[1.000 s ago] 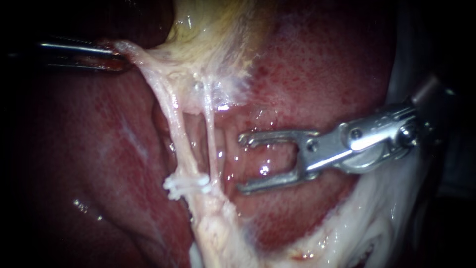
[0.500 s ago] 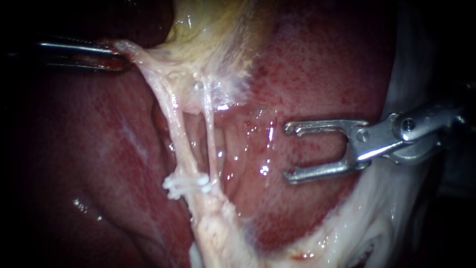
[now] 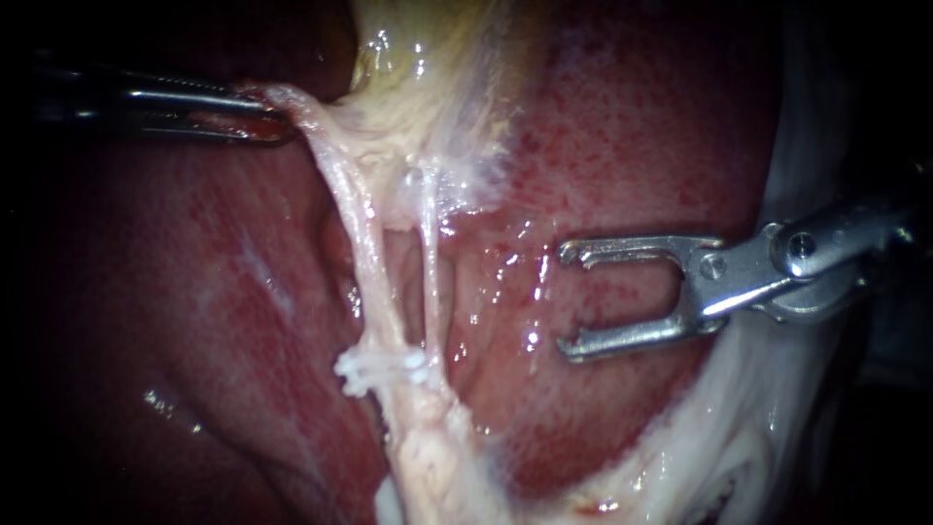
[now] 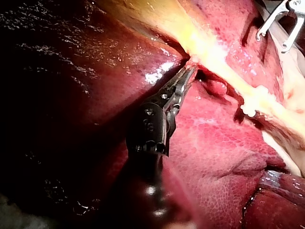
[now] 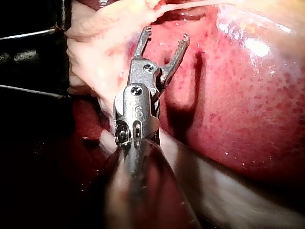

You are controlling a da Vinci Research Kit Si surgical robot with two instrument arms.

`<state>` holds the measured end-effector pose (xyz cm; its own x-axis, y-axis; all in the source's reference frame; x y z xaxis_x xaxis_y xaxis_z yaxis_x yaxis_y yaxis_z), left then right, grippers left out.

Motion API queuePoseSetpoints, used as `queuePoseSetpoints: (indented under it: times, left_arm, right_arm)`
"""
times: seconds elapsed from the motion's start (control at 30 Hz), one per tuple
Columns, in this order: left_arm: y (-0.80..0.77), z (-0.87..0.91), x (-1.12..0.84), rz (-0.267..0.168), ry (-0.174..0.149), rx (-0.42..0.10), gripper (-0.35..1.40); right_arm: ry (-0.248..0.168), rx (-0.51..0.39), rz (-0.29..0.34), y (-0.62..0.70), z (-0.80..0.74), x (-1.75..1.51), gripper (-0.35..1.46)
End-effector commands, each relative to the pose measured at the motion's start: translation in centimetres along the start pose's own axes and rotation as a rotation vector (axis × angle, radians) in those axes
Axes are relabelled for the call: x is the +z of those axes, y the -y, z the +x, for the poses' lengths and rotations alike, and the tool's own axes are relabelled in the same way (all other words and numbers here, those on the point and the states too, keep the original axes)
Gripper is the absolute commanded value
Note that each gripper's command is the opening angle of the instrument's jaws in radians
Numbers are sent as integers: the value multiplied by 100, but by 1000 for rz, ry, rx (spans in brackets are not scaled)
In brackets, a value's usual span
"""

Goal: Going back second clip left tube

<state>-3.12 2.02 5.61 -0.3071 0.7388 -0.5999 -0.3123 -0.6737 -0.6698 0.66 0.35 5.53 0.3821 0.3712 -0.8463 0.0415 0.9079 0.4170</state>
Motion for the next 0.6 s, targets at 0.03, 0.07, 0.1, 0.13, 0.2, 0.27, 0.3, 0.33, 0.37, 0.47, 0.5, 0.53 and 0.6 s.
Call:
queuePoseSetpoints:
  times: [0.03, 0.07, 0.1, 0.13, 0.2, 0.27, 0.3, 0.33, 0.37, 0.47, 0.5, 0.53, 0.6]
  left_arm:
    - [2, -1, 2, 1, 0, 2, -35]
    - [4, -2, 4, 1, 0, 3, -35]
    - [6, -4, 5, 1, 0, 4, -35]
    - [7, -6, 7, 2, 0, 5, -35]
    - [9, -10, 10, 4, 0, 7, -35]
    - [9, -13, 13, 6, -1, 3, -35]
    - [9, -15, 16, 2, 3, 5, -35]
    - [8, -16, 18, 0, 4, 5, -35]
    - [7, -17, 20, -1, 7, 6, -35]
    - [6, -21, 25, -4, 14, 3, -35]
    - [6, -22, 26, -7, 14, 4, -35]
    - [5, -23, 28, -9, 18, 0, -35]
    - [4, -26, 31, -15, 20, -3, -35]
  right_arm:
    - [0, 0, 0, 0, 0, 0, 50]
    - [0, 0, 0, 0, 0, 0, 50]
    - [0, 0, 0, 0, 0, 0, 50]
    - [1, -6, -1, 0, 0, 0, 50]
    - [1, -6, -1, 0, 0, 0, 50]
    - [1, -6, -1, 0, 0, 0, 50]
    - [1, -6, -1, 0, 0, 0, 50]
    - [1, -6, -1, 0, 0, 0, 50]
    - [1, -6, -1, 0, 0, 0, 50]
    - [1, -12, -1, 0, 0, 0, 50]
    - [1, -12, -1, 0, 0, 0, 50]
    - [1, -12, -1, 0, 0, 0, 50]
    - [1, -12, -1, 0, 0, 0, 50]
